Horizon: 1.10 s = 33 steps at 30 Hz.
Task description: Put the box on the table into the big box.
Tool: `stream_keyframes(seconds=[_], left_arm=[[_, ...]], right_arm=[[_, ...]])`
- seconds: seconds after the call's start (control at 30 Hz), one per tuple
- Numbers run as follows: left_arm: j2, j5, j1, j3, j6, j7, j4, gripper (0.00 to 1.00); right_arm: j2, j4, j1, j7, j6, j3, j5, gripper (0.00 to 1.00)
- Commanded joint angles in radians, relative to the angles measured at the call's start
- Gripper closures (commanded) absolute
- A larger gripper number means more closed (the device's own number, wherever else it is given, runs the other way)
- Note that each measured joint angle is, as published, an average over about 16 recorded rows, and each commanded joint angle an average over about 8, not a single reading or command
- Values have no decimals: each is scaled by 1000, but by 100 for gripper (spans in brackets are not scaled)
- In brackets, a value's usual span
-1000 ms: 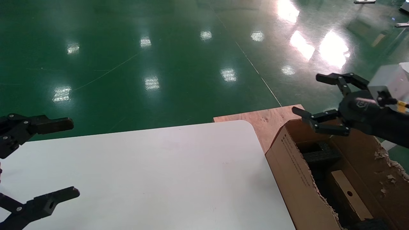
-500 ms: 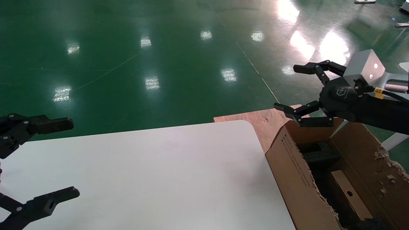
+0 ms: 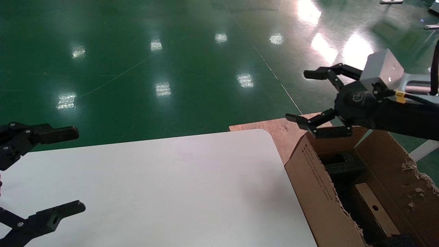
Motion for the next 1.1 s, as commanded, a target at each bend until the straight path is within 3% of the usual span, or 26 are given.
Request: stream_keyframes(seconds=[0.03,1.1], left_arm=[[0,0,0,0,0,0,0,0],[0,0,0,0,0,0,0,0]], right_arm=[[-21,-3,-50,15,-21,65,-10,0],[-363,-48,-873,264,-374,1139,-182,0]])
